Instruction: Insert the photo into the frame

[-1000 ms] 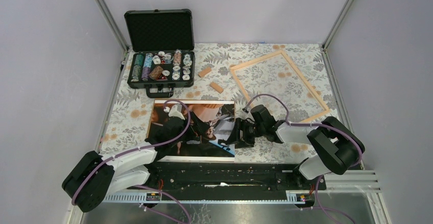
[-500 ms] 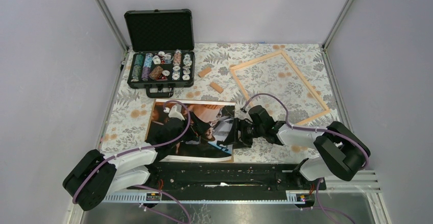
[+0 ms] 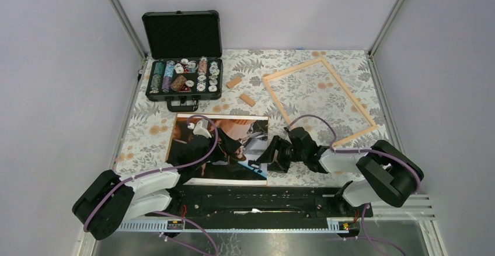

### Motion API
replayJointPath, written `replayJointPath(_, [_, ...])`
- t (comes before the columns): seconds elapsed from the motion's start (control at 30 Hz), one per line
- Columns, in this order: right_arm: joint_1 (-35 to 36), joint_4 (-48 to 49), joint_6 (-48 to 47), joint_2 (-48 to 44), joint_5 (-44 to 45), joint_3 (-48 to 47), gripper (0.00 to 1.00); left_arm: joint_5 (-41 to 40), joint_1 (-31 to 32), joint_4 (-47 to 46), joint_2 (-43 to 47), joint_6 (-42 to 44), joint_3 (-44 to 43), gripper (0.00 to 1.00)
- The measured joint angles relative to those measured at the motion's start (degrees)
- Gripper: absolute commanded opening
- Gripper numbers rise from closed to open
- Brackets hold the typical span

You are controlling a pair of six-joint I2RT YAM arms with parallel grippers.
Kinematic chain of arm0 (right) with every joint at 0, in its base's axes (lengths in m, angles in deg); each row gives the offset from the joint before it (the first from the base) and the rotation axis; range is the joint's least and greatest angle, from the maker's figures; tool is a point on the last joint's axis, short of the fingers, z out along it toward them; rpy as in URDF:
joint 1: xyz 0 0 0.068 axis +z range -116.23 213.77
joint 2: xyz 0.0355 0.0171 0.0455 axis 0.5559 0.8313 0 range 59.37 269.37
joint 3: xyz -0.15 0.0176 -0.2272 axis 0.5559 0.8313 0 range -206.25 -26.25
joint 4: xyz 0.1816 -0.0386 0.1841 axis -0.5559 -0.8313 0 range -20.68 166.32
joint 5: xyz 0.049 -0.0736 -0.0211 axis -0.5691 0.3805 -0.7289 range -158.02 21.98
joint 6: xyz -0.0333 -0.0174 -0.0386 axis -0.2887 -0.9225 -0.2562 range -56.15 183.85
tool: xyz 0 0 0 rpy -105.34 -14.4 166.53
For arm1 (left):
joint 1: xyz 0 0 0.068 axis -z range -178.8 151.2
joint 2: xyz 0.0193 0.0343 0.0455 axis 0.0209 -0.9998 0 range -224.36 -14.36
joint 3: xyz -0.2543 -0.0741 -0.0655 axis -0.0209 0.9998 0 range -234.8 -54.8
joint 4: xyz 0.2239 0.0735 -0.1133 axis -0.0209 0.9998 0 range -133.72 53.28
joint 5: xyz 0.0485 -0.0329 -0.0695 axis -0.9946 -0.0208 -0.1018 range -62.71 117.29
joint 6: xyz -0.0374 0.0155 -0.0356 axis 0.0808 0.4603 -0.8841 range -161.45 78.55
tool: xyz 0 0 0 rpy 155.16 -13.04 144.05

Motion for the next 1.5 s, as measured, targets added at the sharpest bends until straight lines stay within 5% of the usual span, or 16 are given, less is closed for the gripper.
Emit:
replayJointPath(0.2, [0.04,6.97,6.67,0.61,2.05,4.13,0.68,0.55,0.0,-0.26,0.0,0.02,0.09,0.99])
replayJointPath(0.4, [0.02,9.92,7.34,2.89,2.36,4.26,0.52,0.94,-0.02,-0.85,0.0,0.04,0.44,0.99])
replayJointPath(0.93, [-0.35,17.51,1.07,12.83,3.56,-1.2,0.48,1.18,0.0,-3.23,0.52,0.11,1.92,0.99])
replayJointPath(1.27, [-4.68,19.02,-9.35,17.9,3.39,-6.45,0.26,2.32,0.0,-4.35,1.53,1.29,2.8,0.99])
replayJointPath(1.4, [-5.09,16.98,-13.9,17.9,2.78,-9.42,0.02,3.06,0.0,-5.05,1.64,1.64,3.23,0.99])
replayJointPath(1.5, [-5.09,14.12,-17.2,17.53,2.38,-11.78,0.0,3.65,0.0,-5.46,2.05,2.1,3.82,0.99])
